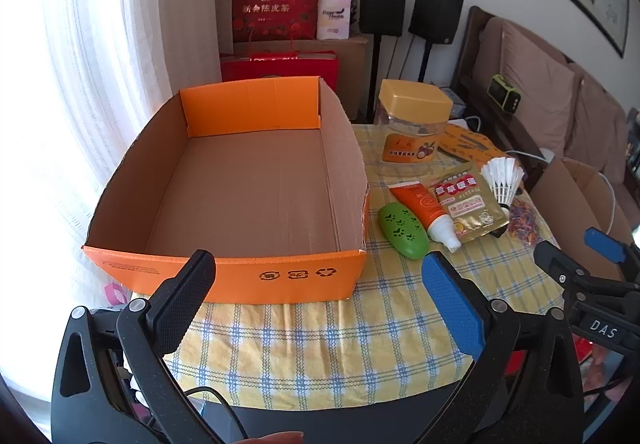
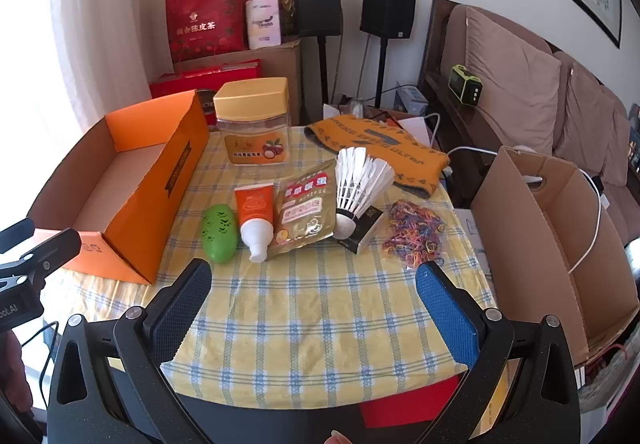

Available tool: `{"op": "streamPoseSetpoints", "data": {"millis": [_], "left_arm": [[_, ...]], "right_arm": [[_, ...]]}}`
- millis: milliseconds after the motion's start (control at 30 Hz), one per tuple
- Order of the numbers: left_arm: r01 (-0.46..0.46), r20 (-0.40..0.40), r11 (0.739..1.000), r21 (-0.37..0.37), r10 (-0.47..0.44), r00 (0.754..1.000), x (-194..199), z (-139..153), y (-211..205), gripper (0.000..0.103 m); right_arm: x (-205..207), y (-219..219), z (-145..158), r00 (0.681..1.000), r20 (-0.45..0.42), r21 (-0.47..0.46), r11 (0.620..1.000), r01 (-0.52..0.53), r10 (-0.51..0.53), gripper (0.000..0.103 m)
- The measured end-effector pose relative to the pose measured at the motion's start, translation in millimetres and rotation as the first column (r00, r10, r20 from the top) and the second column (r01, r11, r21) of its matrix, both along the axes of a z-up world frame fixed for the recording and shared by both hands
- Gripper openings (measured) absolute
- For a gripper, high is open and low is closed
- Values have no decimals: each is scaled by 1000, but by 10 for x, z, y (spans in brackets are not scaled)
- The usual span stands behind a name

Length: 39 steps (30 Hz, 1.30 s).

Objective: Organize objects
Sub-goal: 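Move both tools toward the items on the checked tablecloth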

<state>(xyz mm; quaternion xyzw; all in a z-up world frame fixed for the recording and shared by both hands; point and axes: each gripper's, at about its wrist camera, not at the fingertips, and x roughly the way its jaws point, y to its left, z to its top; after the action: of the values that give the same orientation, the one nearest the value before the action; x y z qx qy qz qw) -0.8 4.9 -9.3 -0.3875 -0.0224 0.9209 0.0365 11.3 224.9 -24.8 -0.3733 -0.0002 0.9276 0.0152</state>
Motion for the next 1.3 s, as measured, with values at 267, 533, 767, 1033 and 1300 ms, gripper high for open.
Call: {"op": "streamPoseSetpoints", "data": {"millis": [267, 533, 767, 1033, 1300], "left_arm": [[27, -34, 1000, 16, -26, 999, 23, 56, 35, 103], [76, -46, 996, 42, -74, 996, 40, 51, 115, 103], [117, -40, 991, 60, -115, 993, 39, 5, 234, 103], [235, -33, 968, 87, -233, 972, 51, -86, 536, 103], [297, -15, 953, 51, -297, 955, -103, -98, 933, 94]], "right_arm": [[26, 177, -18, 1000, 3, -1, 1000, 30, -30, 103], [56, 333, -17, 999, -5, -11, 999, 51, -51, 103], [58, 519, -103, 998, 24, -38, 998, 56, -56, 103], [118, 747, -213, 996, 41, -34, 996, 85, -84, 103], [166, 859, -262, 995, 34, -2, 995, 98, -98, 103]]}}
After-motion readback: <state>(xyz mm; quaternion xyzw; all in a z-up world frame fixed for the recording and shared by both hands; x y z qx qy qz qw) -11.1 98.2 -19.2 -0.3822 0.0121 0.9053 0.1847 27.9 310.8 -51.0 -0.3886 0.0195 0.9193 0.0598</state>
